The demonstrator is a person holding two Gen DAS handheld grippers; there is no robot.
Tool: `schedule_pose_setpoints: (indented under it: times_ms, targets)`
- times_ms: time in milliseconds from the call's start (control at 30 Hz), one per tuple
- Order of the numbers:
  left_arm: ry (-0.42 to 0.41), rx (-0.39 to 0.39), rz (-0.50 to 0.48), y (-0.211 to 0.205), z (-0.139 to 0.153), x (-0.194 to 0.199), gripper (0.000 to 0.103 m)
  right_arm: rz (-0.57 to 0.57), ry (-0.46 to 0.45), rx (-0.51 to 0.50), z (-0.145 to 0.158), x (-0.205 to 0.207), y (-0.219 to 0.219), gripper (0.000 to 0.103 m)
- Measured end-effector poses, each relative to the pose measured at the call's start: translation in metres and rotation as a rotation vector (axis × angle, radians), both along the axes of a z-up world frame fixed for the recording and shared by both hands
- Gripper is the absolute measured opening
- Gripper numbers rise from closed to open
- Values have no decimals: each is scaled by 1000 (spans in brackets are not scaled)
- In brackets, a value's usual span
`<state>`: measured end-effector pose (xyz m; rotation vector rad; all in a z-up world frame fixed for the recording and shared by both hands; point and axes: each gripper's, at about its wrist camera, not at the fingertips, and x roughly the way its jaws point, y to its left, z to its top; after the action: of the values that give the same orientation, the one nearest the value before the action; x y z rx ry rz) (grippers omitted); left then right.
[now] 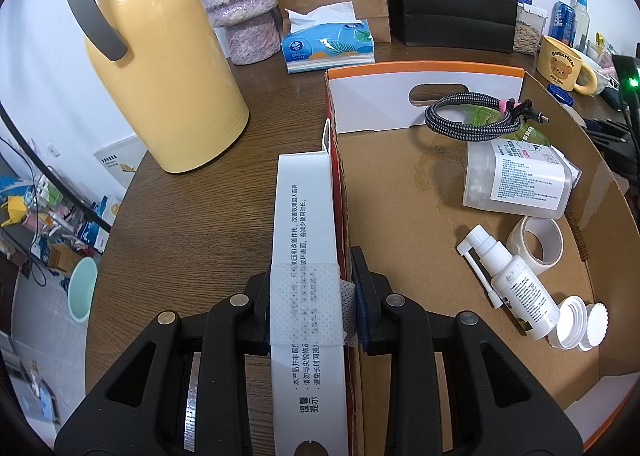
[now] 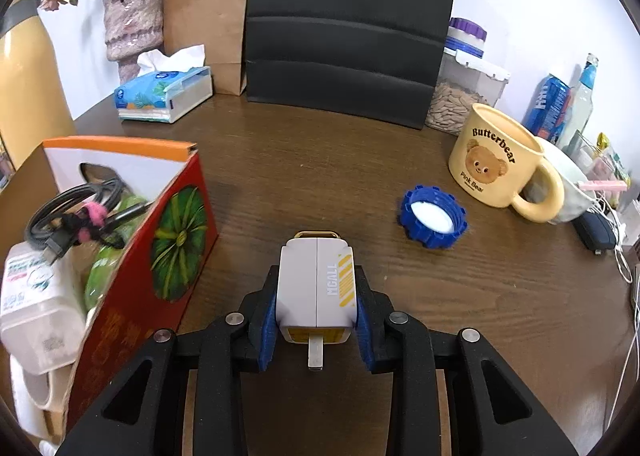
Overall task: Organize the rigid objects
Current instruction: 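Carry the white plug adapter into the orange box and open the right tool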
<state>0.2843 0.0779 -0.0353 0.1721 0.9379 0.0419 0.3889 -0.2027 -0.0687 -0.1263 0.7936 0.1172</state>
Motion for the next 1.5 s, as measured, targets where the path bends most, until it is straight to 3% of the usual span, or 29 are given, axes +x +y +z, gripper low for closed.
schedule_pose_setpoints:
  times_ms: [533,867,1500]
  targets:
    - [0,0,1,1,0,0,24,-48,-146,88,35,-46,-6,35]
    - [0,0,0,1,0,0,24,39,-263,145,72,-81,20,35]
    - [0,-1,0,1,0,0,24,223,-237,93,74,-87,78,36]
